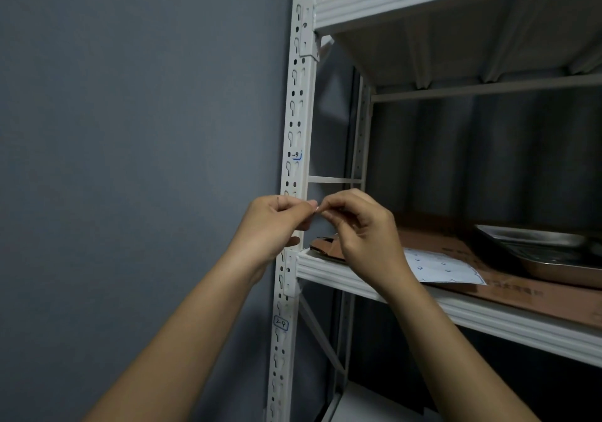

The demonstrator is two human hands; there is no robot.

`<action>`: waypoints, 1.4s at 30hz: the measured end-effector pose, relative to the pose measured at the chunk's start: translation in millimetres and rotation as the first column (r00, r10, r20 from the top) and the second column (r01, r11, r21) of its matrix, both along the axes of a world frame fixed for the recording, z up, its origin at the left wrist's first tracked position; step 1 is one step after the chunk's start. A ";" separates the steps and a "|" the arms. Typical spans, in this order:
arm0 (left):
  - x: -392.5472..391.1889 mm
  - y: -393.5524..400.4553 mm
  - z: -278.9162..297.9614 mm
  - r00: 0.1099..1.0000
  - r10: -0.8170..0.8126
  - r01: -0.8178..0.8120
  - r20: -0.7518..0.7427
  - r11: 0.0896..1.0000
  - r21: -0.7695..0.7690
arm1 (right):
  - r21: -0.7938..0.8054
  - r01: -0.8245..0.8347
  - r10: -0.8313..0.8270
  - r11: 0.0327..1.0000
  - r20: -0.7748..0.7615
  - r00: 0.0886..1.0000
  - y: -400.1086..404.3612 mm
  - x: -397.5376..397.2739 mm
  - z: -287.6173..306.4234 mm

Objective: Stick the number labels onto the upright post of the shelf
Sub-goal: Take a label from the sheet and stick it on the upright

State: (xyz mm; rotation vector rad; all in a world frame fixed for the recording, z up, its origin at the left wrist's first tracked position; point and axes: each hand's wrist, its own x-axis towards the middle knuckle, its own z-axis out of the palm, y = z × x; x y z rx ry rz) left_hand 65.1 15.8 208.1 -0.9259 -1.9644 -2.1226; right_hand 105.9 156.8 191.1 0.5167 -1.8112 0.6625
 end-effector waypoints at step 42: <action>-3.9 120.3 1.6 0.952 0.059 -0.062 -0.299 0.998 0.001 | 0.008 0.507 -0.501 0.862 -0.140 0.854 91.9 8.0 2.5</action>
